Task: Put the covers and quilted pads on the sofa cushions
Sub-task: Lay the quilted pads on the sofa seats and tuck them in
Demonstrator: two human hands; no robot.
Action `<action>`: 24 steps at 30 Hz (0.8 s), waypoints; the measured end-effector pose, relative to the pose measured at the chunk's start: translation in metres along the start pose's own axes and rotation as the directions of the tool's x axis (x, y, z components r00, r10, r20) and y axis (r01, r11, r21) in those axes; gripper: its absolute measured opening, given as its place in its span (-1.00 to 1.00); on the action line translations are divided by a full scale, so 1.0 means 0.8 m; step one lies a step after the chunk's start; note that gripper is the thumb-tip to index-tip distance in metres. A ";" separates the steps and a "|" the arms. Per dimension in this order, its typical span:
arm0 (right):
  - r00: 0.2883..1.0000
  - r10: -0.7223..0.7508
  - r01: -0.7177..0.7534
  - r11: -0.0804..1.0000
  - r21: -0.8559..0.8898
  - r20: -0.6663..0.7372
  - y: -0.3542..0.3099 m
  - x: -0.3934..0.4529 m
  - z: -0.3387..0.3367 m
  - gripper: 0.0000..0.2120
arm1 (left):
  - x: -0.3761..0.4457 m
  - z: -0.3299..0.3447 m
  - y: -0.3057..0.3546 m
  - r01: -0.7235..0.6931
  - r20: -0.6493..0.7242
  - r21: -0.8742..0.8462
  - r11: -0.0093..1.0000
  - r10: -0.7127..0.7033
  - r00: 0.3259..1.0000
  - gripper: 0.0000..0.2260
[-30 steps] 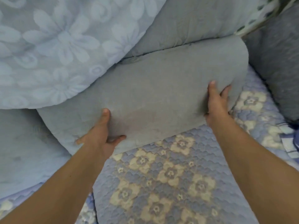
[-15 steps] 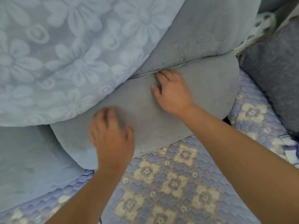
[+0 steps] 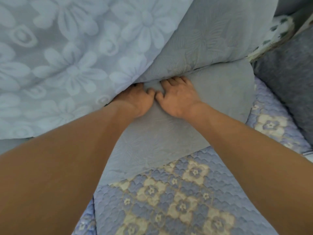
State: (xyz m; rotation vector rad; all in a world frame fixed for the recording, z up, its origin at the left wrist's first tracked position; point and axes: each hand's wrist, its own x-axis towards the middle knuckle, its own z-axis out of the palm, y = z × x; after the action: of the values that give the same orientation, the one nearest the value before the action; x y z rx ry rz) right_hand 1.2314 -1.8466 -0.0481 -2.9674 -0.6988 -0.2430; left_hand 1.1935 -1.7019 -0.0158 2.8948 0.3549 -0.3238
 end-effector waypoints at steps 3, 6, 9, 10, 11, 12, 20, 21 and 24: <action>0.999 0.028 -0.028 1.000 -0.003 -0.028 -0.003 -0.010 0.003 -0.41 | 0.001 -0.006 0.009 0.010 0.050 -0.034 0.999 -0.008 0.999 -0.33; 0.999 0.037 -0.037 0.999 0.018 0.000 -0.009 -0.019 -0.003 -0.37 | -0.010 -0.015 0.014 -0.007 0.058 -0.067 0.998 0.011 0.998 -0.39; 0.999 0.029 -0.028 0.999 0.033 -0.041 -0.011 -0.043 -0.012 -0.44 | -0.024 -0.016 0.014 -0.059 -0.050 -0.117 0.991 0.053 0.997 -0.48; 0.996 0.021 -0.018 0.999 0.035 -0.083 -0.008 -0.053 -0.016 -0.48 | -0.027 -0.014 0.011 -0.051 -0.085 -0.142 0.989 0.039 0.996 -0.49; 0.992 0.019 -0.014 0.999 0.040 -0.124 -0.004 -0.064 -0.020 -0.51 | -0.030 -0.013 0.009 -0.031 -0.109 -0.170 0.985 0.012 0.994 -0.48; 0.989 0.025 -0.018 0.999 0.050 -0.144 0.001 -0.072 -0.027 -0.52 | -0.030 -0.012 0.006 -0.013 -0.128 -0.191 0.981 -0.011 0.992 -0.47; 0.953 0.192 -0.186 0.981 -0.049 0.235 0.005 -0.002 -0.022 -0.40 | -0.017 -0.009 -0.006 -0.049 -0.132 -0.198 0.979 0.023 0.991 -0.61; 0.950 0.180 -0.170 0.984 -0.059 0.256 0.006 0.006 -0.020 -0.38 | -0.016 -0.010 -0.007 -0.062 -0.133 -0.188 0.980 0.037 0.990 -0.66; 0.941 0.121 -0.091 0.990 -0.108 0.317 0.013 0.022 -0.026 -0.34 | -0.014 -0.014 -0.013 -0.106 -0.117 -0.128 0.986 0.091 0.989 -0.79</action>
State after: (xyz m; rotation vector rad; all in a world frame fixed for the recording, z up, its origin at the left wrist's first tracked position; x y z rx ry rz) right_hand 1.2489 -1.8507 -0.0248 -3.1558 -0.5650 0.2317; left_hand 1.1821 -1.6920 -0.0038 2.7919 0.2396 -0.1188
